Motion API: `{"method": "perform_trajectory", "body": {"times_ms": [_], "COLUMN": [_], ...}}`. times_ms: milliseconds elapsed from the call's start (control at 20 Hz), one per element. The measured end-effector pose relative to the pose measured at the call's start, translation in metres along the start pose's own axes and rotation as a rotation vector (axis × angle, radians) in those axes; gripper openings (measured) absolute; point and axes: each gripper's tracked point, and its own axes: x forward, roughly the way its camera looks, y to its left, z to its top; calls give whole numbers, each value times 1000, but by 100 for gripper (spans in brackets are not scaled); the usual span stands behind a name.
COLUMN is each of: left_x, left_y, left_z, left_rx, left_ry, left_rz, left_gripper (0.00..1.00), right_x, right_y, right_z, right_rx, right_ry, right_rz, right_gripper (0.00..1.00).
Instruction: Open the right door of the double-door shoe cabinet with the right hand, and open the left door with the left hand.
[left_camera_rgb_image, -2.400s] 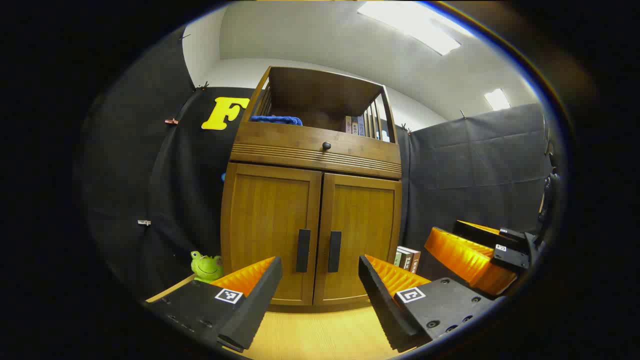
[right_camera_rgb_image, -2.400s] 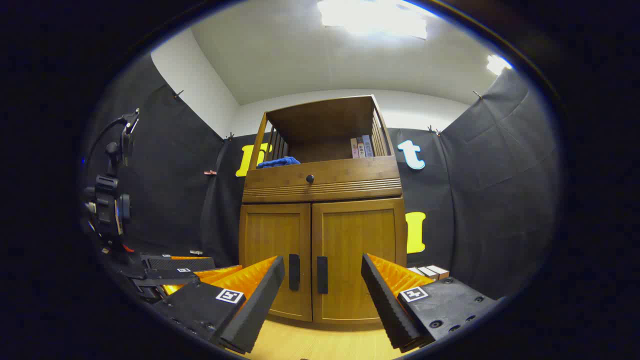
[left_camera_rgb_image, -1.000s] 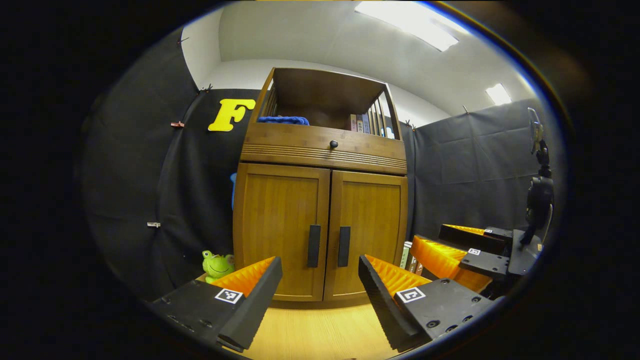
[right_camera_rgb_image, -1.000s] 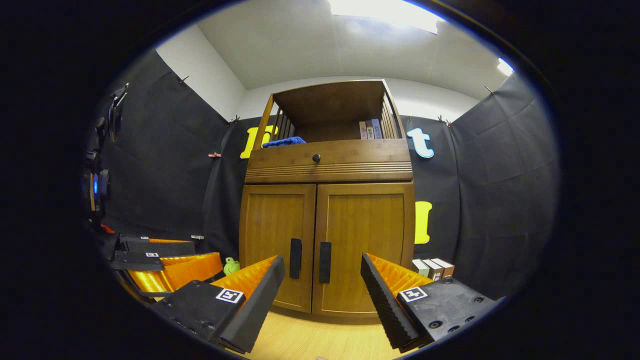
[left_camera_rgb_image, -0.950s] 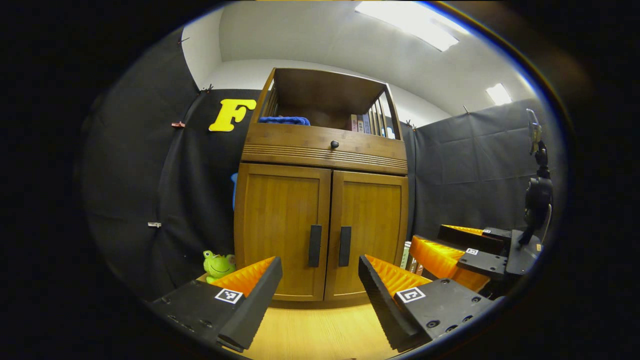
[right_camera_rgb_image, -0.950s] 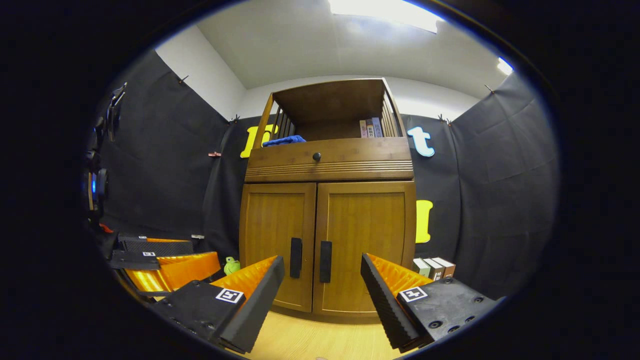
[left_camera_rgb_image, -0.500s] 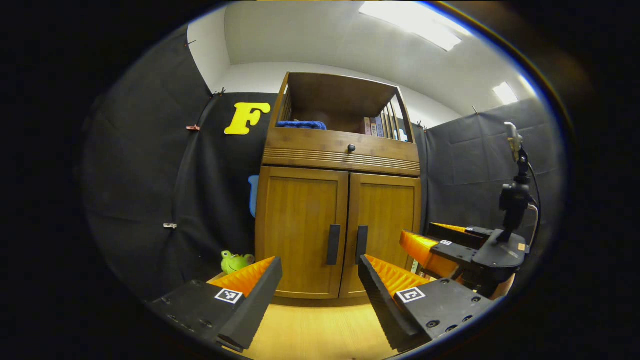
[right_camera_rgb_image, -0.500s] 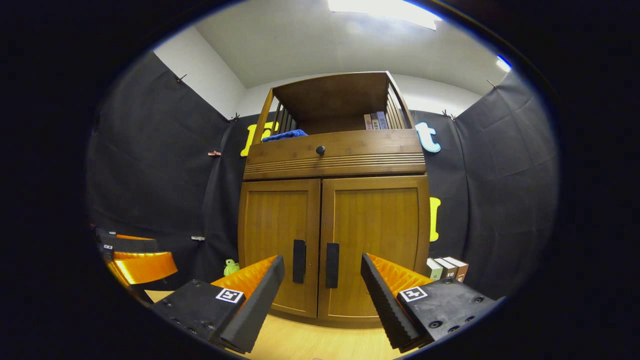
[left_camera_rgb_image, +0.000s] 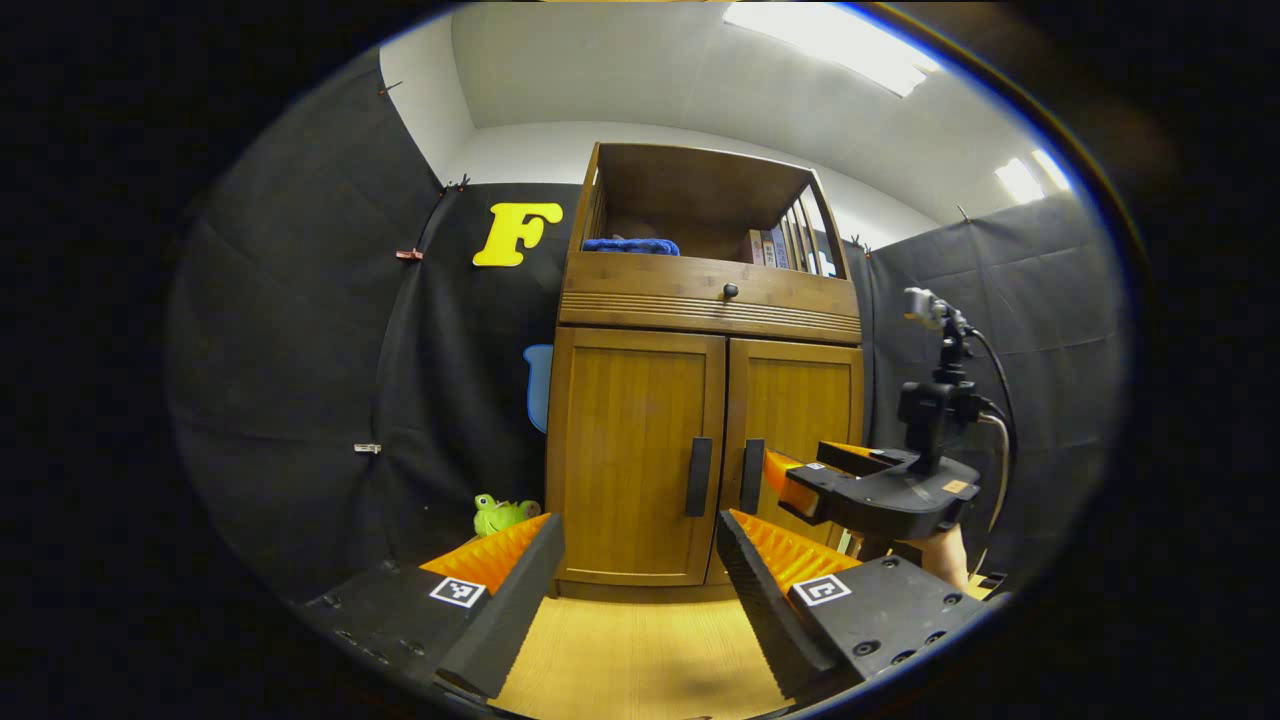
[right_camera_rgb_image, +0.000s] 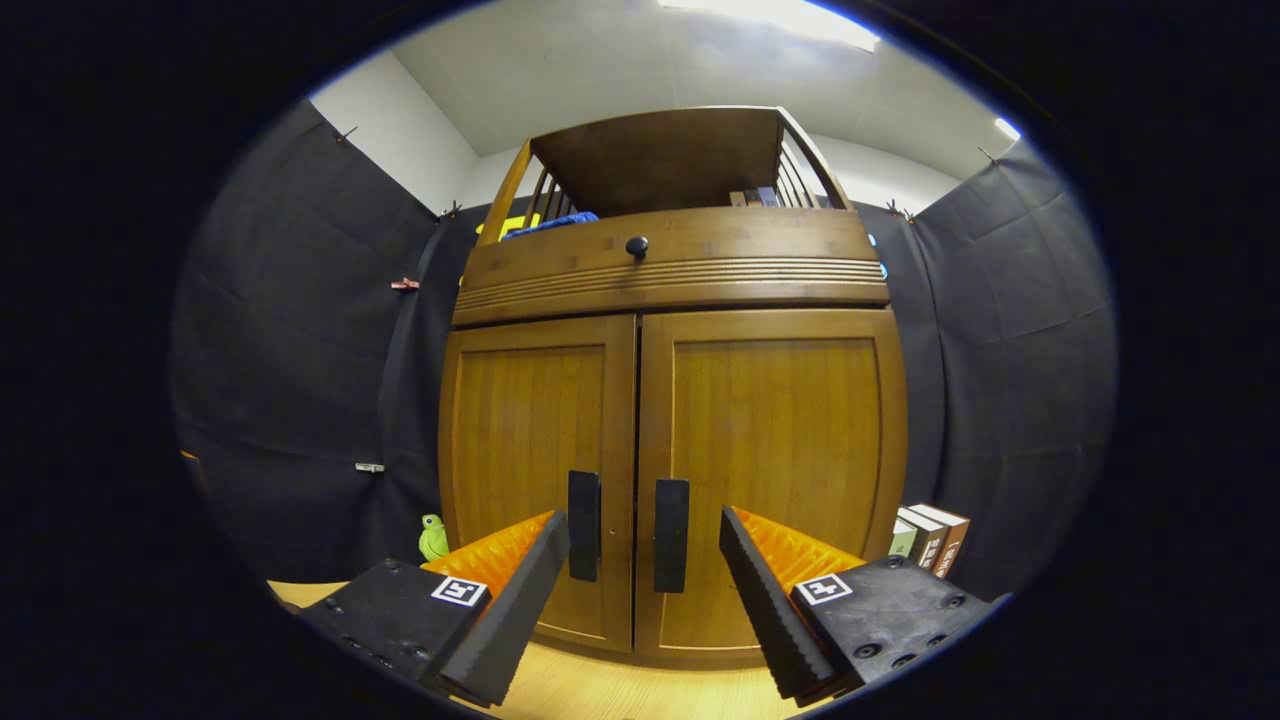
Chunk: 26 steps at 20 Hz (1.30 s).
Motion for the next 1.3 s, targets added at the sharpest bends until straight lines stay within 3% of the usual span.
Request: {"method": "perform_trajectory", "body": {"times_ms": [450,650,850,950,1100,1150,1200,1250,1300], "left_x": [11,13,18,17,19,19,19,19,18], "left_y": [20,27,38,42,47,49,48,47,45], "left_z": [-9,-12,-13,-14,-14,-16,-16,-18,-19], "left_rx": [-12,-7,-7,-9,-10,-12,-13,-11,-8], "left_ry": [33,42,41,42,42,46,50,53,56], "left_rz": [59,77,97,107,123,124,123,122,121], "left_gripper": [95,95,95,95,96,96,96,96,96], "right_x": [65,86,104,112,115,113,112,111,113], "right_y": [-15,-16,-22,-28,-26,-26,-26,-26,-26], "right_z": [-37,-49,-65,-70,-73,-72,-72,-71,-76], "right_rx": [-38,-38,-27,-26,-31,-37,-45,-46,-33], "right_ry": [36,42,69,72,65,60,61,59,66], "right_rz": [-115,-119,-140,-152,-162,-165,-165,-162,-159], "right_gripper": [95,94,87,80,37,37,27,31,26]}}
